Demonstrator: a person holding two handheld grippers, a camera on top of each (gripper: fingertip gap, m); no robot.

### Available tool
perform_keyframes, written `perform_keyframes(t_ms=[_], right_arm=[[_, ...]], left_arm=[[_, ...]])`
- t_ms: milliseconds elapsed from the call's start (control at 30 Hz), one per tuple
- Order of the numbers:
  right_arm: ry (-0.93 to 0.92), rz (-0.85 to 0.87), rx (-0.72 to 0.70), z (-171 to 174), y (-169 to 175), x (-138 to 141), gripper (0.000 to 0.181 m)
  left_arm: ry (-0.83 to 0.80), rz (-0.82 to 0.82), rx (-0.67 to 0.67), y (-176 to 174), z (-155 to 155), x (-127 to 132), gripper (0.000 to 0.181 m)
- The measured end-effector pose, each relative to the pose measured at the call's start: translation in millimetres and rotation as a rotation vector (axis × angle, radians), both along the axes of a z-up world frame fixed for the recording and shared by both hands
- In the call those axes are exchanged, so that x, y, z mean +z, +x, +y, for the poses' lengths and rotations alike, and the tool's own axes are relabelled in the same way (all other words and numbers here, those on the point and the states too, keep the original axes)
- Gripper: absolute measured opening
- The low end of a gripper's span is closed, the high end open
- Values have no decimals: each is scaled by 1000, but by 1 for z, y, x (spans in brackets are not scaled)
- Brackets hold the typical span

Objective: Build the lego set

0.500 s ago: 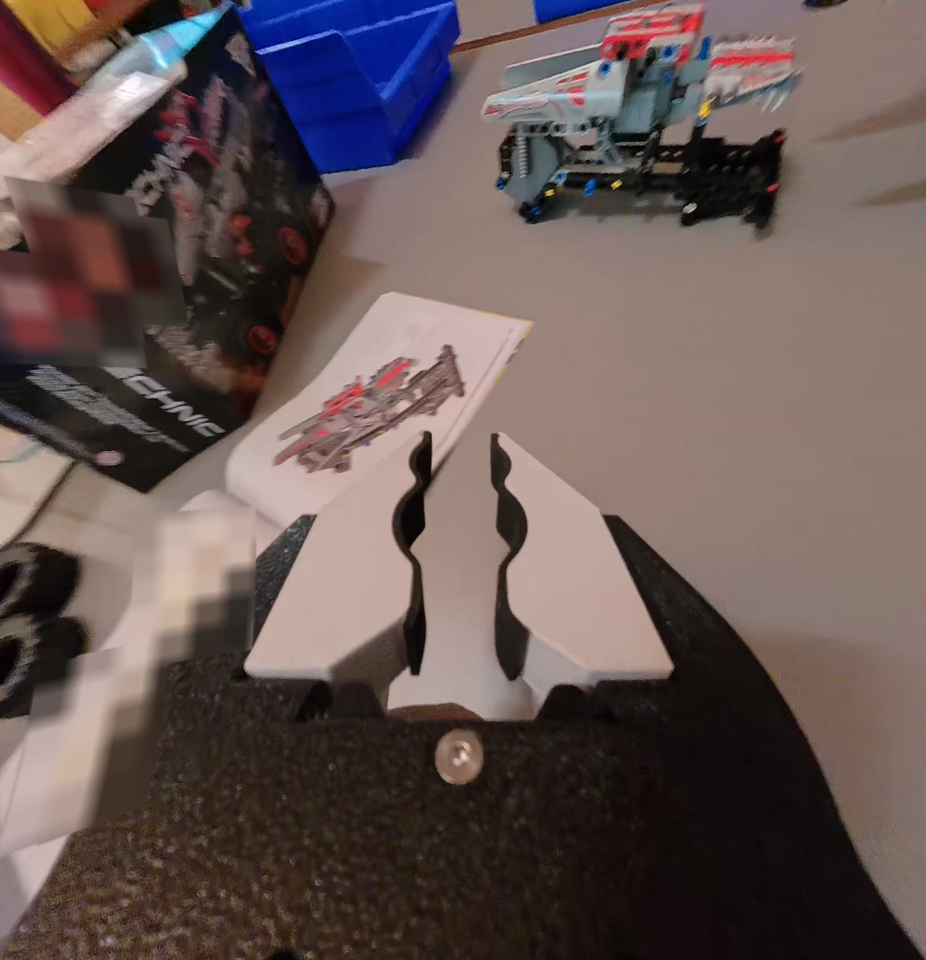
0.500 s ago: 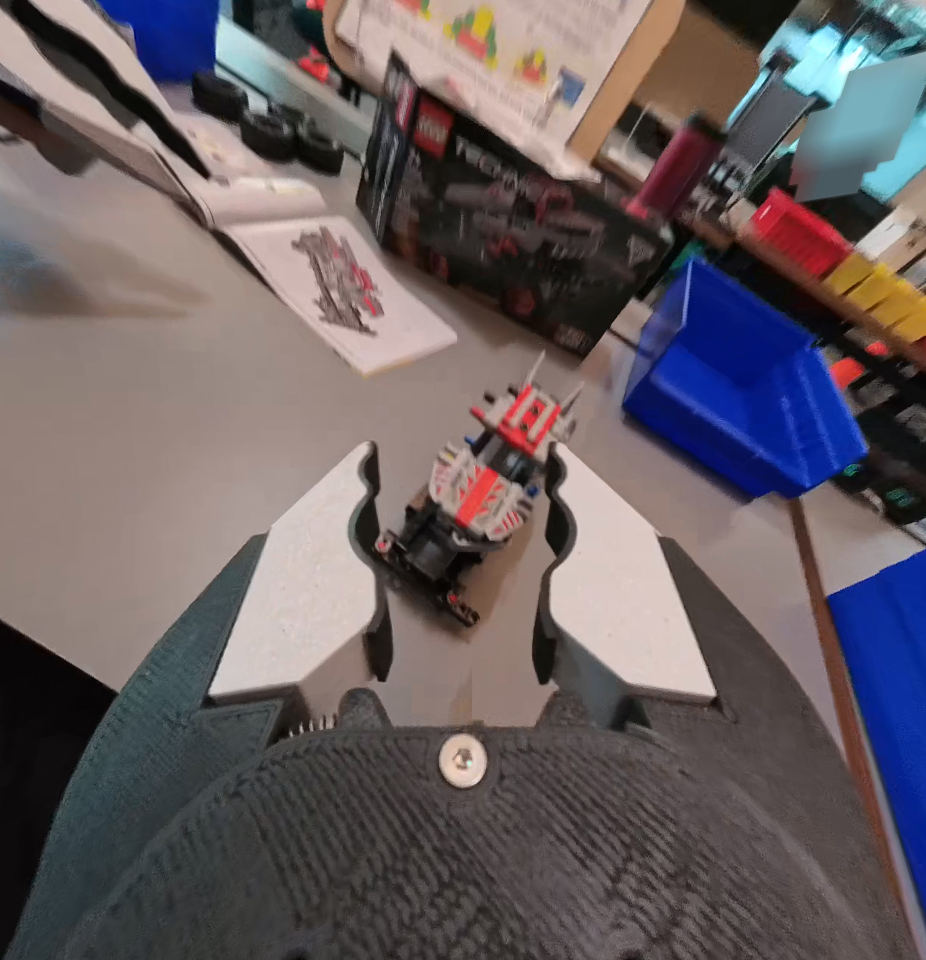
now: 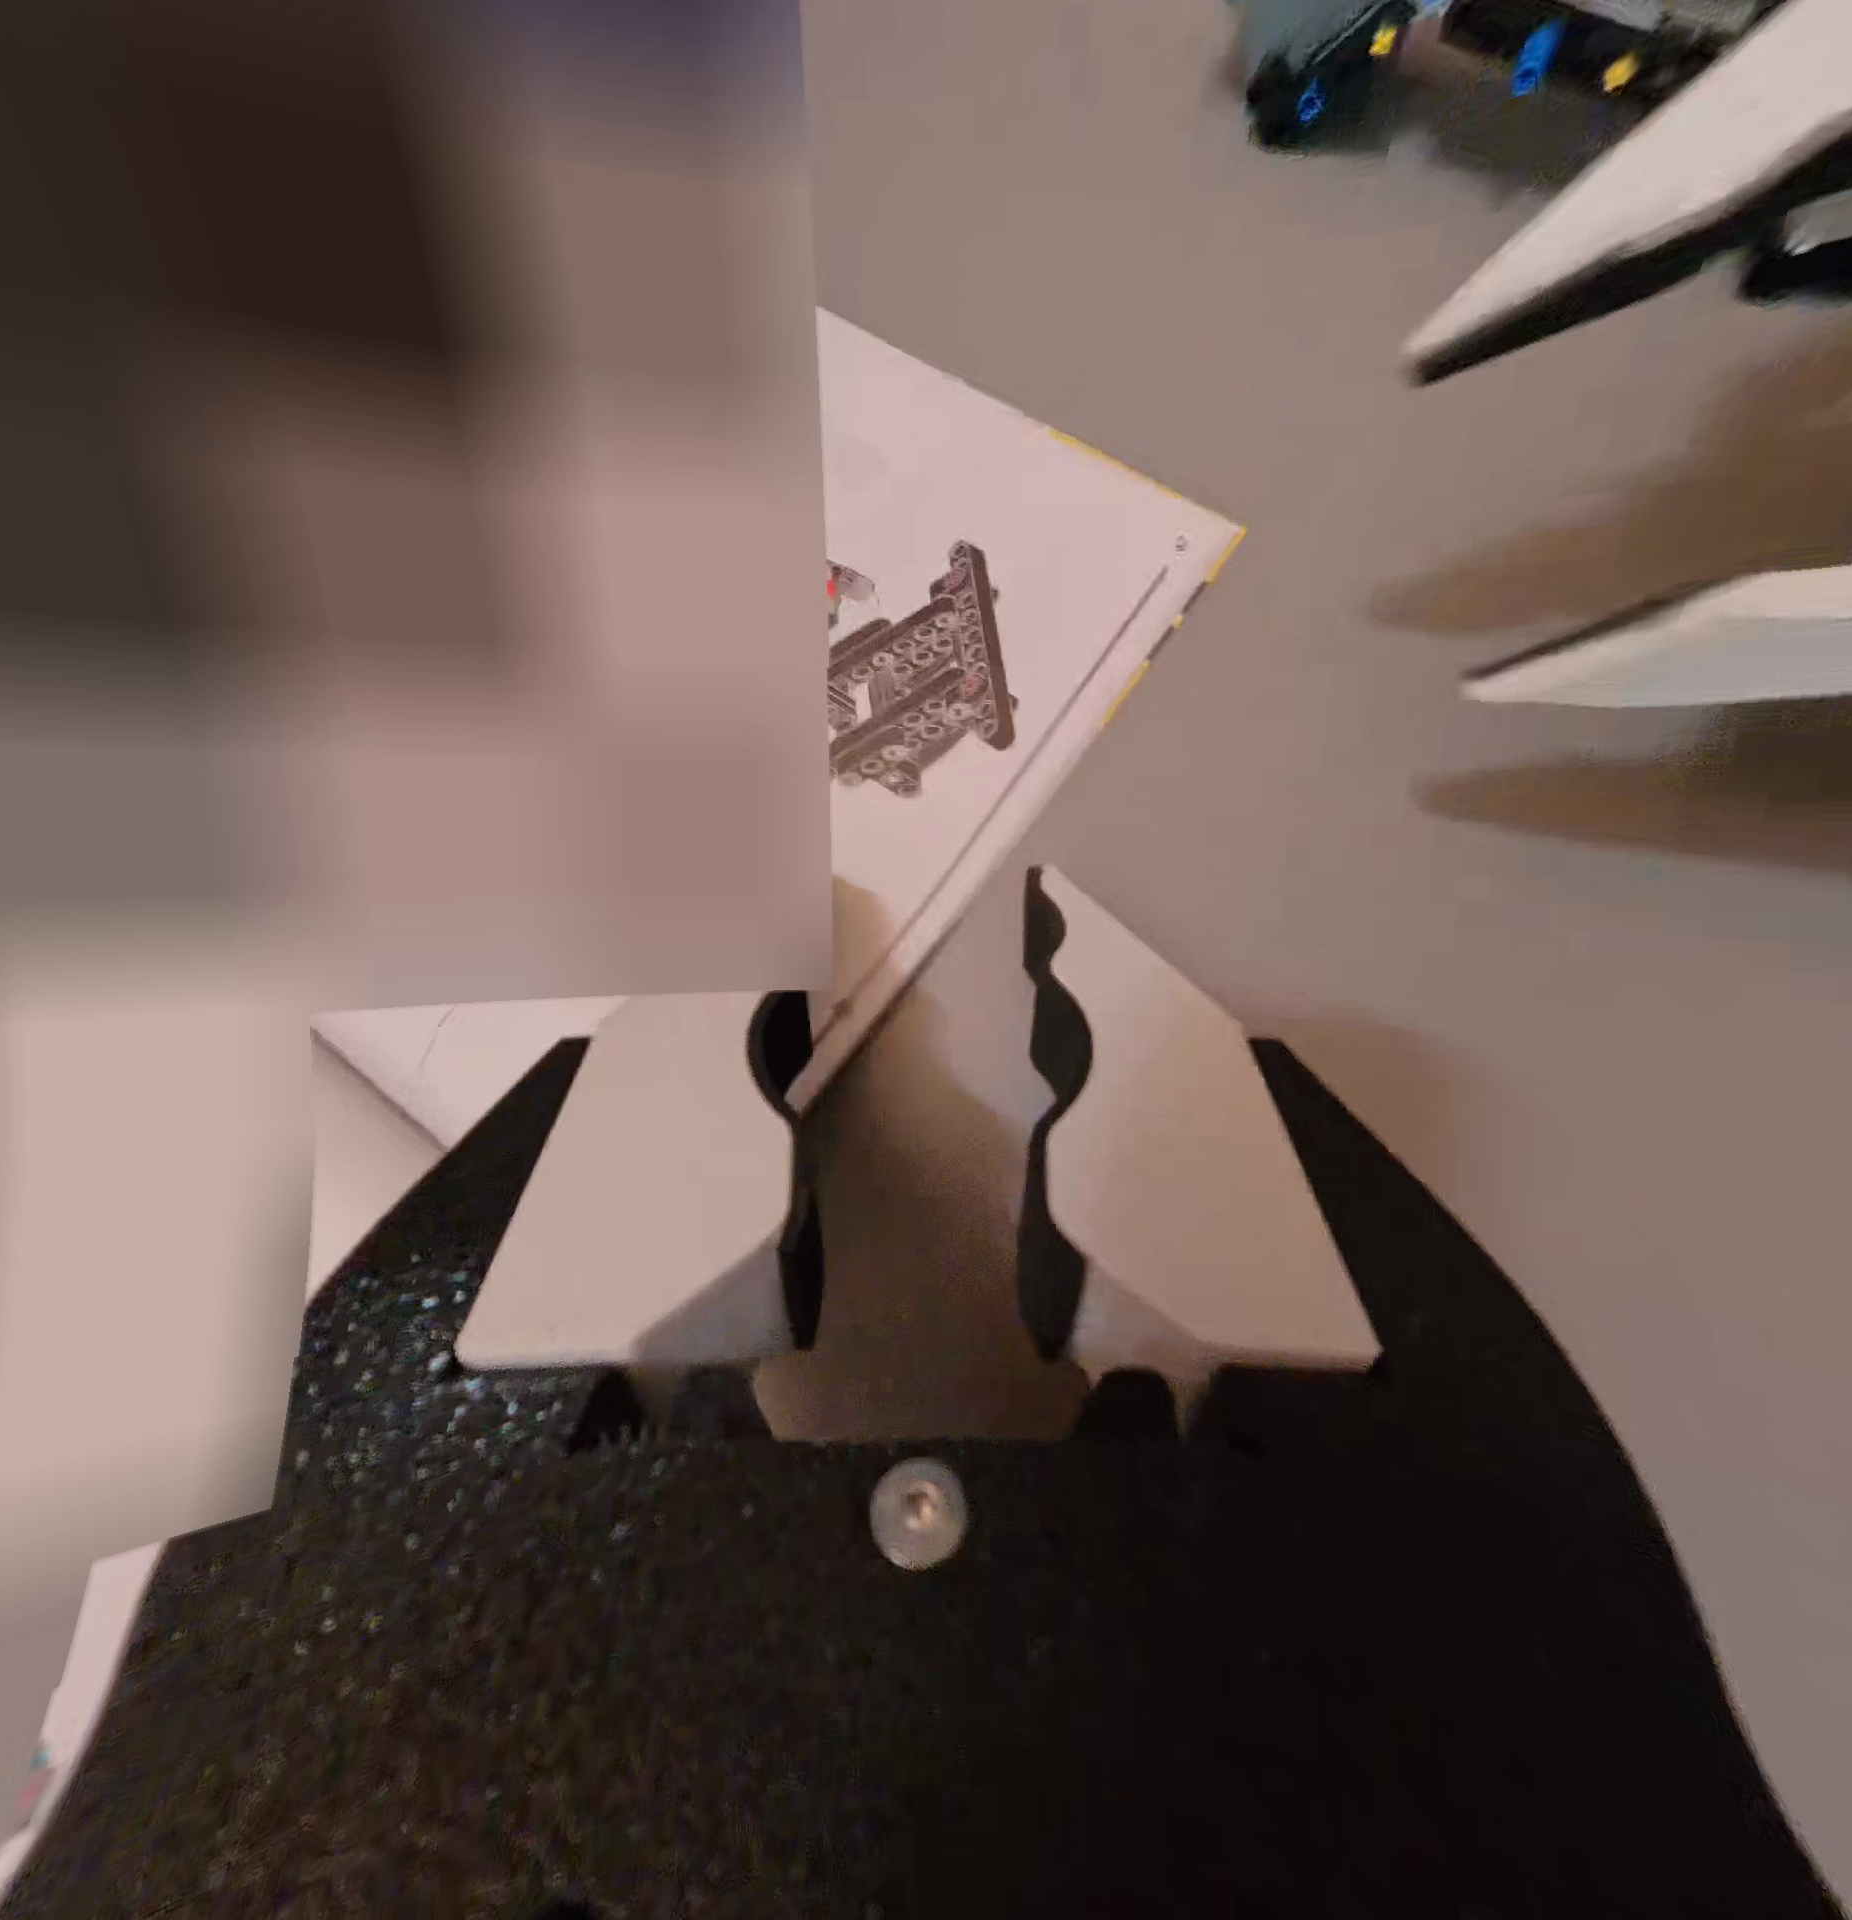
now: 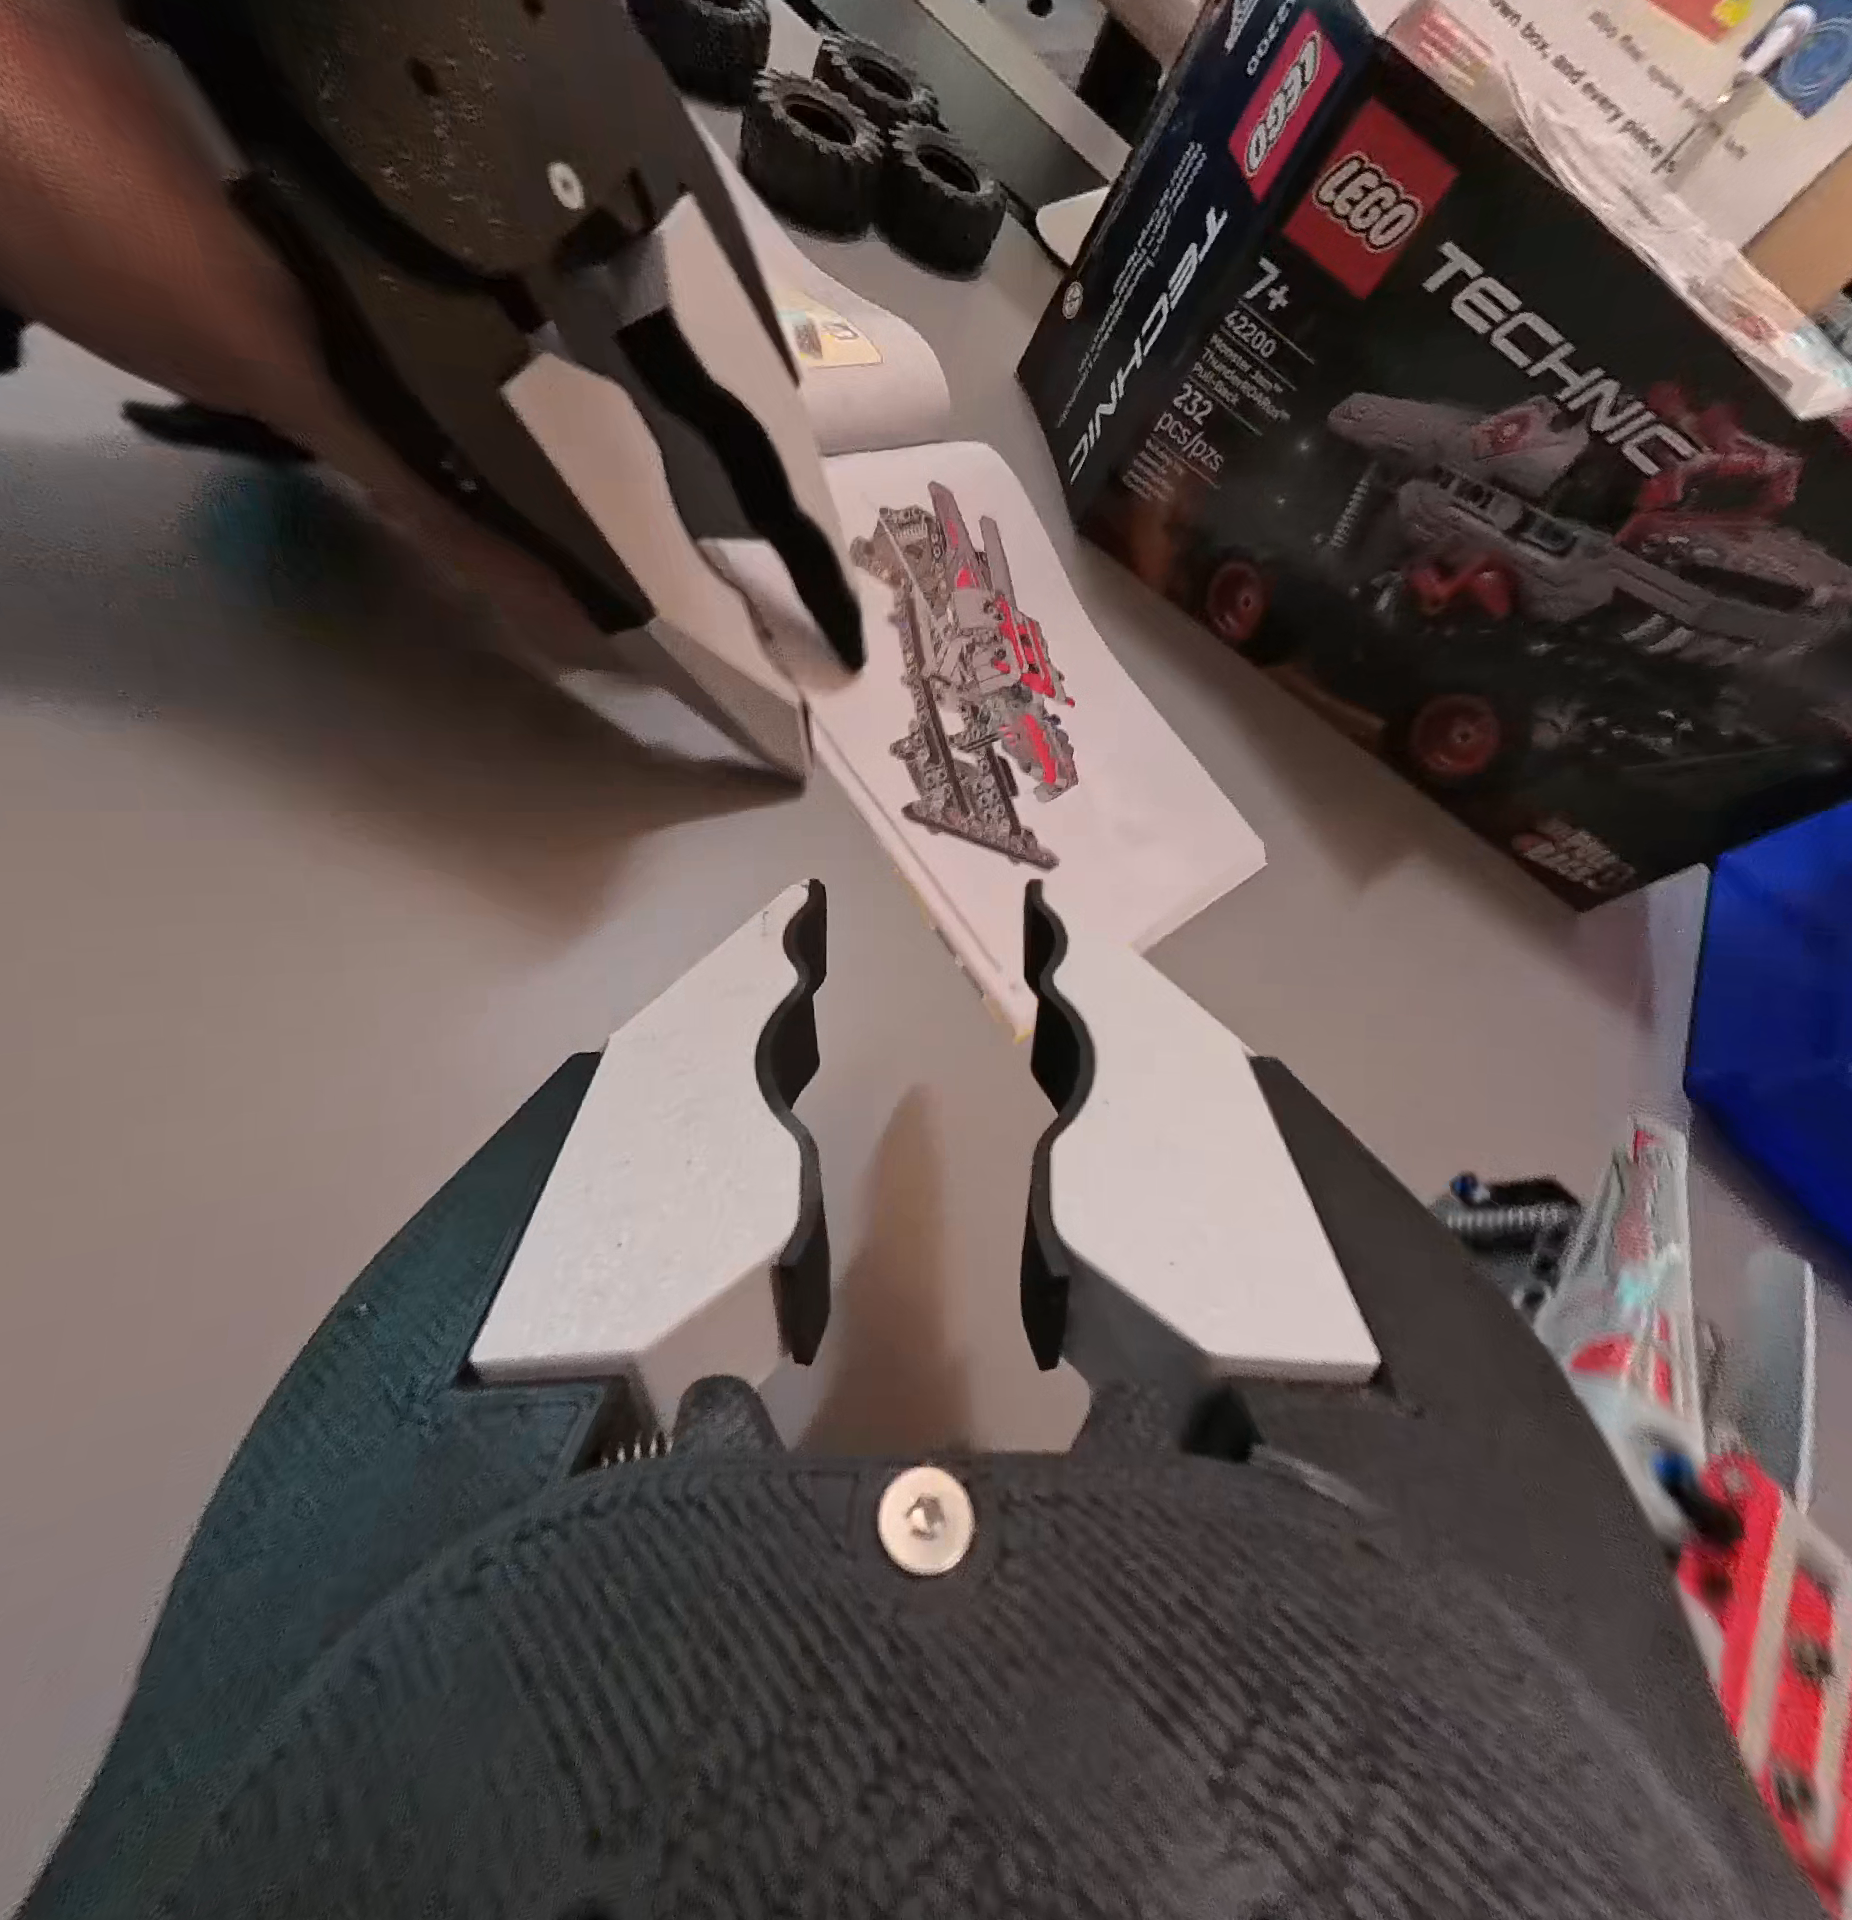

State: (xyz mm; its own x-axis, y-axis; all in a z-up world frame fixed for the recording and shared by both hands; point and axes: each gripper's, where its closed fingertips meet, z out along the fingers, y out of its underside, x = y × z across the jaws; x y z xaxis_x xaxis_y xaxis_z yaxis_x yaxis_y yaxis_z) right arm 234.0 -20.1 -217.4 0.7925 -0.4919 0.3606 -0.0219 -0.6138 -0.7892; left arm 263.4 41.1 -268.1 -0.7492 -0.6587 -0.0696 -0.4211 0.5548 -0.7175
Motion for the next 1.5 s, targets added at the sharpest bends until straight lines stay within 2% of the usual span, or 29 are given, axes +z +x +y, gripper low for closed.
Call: perform_keyframes(t_ms=[33,133,200,233,333,467,567,633,733,833,900,967,1000,1033,1067,1133,1233,1300,1500], right_arm=[[-3,-5,10,4,7,-3,36],[-67,-13,57,12,22,-16,33],[-170,-50,49,7,32,-28,44],[-215,-70,43,5,35,-32,44],[-248,-59,157,10,20,-41,28],[-273,-27,304,5,-3,-47,8],[-268,9,305,-2,-8,-48,7],[-242,58,303,-1,-11,-48,5],[-193,158,298,5,-19,-50,0],[-144,244,268,9,-23,-50,0],[-71,337,298,17,-35,-50,0],[-22,376,288,19,-39,-50,5],[-4,395,304,20,-44,-50,15],[8,417,324,21,-50,-49,34],[-3,425,326,18,-55,-49,48],[-69,377,288,6,-54,-50,57],[-126,290,222,-11,-45,-45,59],[-123,251,183,-15,-36,-40,49],[-203,196,193,-13,-24,-41,47]], left_arm=[[-24,16,5,-3,-3,-1,33],[-41,26,54,-9,-4,-2,23],[-30,21,27,-17,-7,-2,12],[-29,22,12,-21,-9,-2,9],[-6,28,-51,-36,-10,-2,5],[41,33,-213,-62,-9,-2,0],[116,-1,-234,-59,5,3,12],[98,-87,-251,-51,1,14,38],[124,-116,-333,-49,-11,9,55],[138,-149,-434,-49,-26,5,53],[150,-142,-458,-47,-29,5,49],[170,-135,-479,-48,-29,4,48],[181,-132,-498,-51,-28,4,39],[192,-123,-530,-56,-28,2,23],[207,-124,-544,-59,-27,0,16],[243,-138,-529,-58,-23,-1,3],[235,-150,-506,-56,-21,-1,0],[176,-162,-481,-55,-24,5,0],[136,-220,-437,-52,-17,24,0]])
